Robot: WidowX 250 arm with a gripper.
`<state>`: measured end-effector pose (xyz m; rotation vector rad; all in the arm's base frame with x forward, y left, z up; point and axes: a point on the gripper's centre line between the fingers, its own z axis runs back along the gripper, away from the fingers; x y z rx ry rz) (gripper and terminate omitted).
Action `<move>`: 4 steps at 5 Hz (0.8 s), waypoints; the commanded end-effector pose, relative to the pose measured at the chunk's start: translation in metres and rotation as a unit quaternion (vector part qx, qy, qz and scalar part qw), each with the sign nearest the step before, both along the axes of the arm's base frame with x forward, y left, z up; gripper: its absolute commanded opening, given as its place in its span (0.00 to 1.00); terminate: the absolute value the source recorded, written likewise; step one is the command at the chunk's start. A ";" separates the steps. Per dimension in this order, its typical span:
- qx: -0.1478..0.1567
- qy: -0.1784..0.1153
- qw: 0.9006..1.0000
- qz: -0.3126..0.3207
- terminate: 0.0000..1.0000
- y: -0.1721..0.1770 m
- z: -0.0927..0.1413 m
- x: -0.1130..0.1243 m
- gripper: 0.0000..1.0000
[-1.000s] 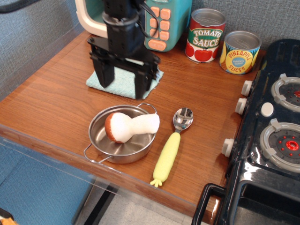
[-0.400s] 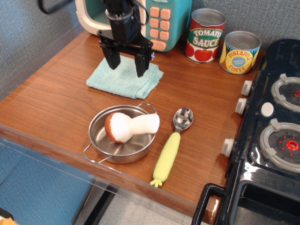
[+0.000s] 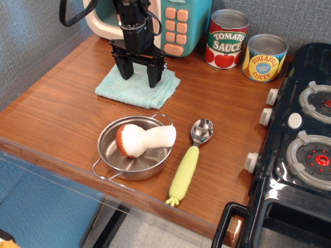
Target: Move the blue towel to the left edge of the table
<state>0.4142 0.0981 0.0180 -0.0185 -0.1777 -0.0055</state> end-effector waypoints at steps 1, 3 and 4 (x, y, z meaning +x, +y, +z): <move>0.005 0.014 1.000 0.015 0.00 0.019 -0.005 -0.015 1.00; 0.018 0.010 0.999 0.038 0.00 0.060 -0.005 -0.023 1.00; 0.025 0.009 0.998 0.048 0.00 0.087 -0.006 -0.021 1.00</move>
